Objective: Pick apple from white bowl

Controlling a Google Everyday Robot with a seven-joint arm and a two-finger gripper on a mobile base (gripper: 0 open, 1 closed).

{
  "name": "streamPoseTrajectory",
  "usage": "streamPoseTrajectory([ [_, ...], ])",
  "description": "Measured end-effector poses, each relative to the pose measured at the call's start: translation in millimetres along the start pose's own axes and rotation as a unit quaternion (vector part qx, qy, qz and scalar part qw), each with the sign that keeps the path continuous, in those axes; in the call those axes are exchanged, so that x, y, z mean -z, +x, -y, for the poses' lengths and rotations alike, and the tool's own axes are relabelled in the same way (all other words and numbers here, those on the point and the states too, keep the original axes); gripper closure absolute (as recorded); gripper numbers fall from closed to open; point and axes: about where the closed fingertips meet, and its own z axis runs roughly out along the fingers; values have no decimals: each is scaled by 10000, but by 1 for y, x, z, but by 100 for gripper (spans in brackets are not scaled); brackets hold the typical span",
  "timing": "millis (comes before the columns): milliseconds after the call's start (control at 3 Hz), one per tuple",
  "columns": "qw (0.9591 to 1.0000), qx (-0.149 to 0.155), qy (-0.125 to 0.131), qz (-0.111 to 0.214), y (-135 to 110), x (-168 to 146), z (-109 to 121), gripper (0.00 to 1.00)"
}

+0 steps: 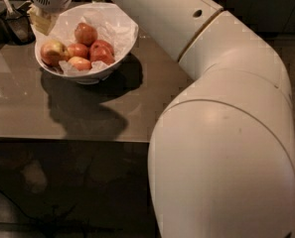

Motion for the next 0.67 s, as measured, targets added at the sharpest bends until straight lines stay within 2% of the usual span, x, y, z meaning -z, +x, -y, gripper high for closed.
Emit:
streamPoseTrajectory([
  [667, 10000, 0, 0, 0, 0, 0, 0, 12],
])
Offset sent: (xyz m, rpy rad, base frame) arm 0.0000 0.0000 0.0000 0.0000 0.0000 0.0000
